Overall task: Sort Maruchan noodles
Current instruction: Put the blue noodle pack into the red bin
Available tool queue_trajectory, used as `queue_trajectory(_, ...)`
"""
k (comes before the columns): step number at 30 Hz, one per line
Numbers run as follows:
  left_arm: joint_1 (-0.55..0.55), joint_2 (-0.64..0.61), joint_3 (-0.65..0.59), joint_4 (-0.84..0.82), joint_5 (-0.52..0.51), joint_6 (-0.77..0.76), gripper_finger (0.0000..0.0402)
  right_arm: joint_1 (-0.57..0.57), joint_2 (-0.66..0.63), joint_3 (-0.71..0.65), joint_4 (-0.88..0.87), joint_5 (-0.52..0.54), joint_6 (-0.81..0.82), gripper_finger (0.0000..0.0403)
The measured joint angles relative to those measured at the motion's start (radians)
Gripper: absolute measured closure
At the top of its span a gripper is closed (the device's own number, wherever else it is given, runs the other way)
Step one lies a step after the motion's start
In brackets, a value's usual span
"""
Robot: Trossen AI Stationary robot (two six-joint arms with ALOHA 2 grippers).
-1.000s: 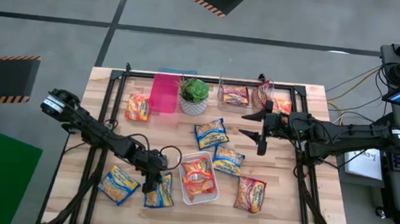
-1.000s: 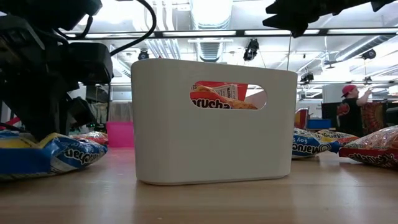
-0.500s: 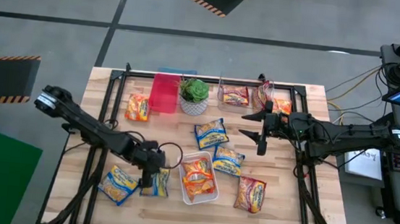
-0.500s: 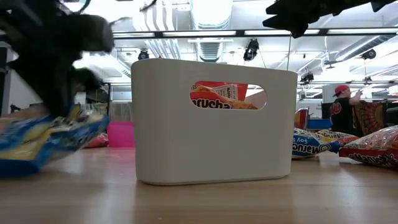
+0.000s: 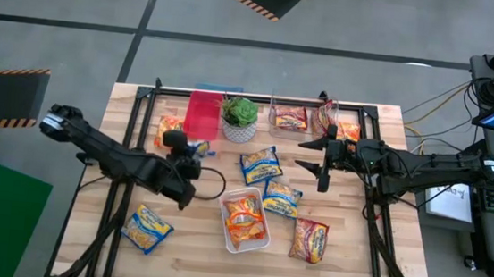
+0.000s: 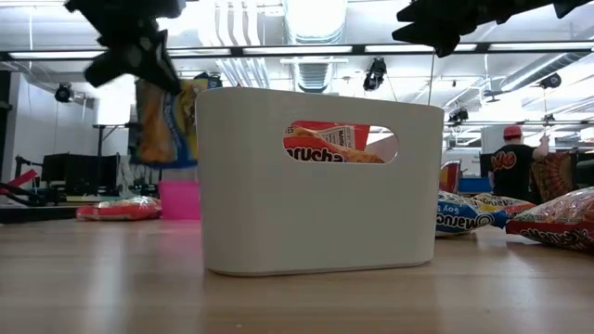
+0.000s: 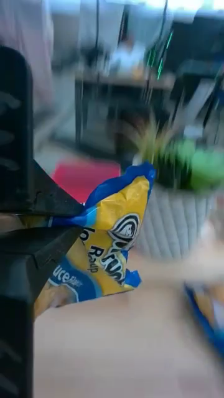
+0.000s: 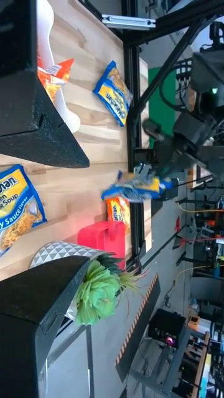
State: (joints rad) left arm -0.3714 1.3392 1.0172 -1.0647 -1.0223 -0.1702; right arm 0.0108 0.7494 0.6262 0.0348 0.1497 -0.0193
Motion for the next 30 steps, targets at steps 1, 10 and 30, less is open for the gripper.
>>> queue_trajectory(1, 0.019, 0.000, -0.001, 0.001, -0.028, 0.036, 0.0399, 0.000, 0.000, 0.000, 0.000, 0.000, 0.000, 0.0172)
queue_trajectory(10, 0.323, -0.001, -0.020, 0.021, -0.068, 0.266, 0.0399, 0.000, 0.000, 0.000, 0.000, 0.000, 0.000, 0.0172)
queue_trajectory(30, 1.023, -0.014, -0.021, 0.699, 0.559, 1.106, 0.0400, 0.000, 0.000, 0.000, 0.000, 0.001, 0.009, 0.0172)
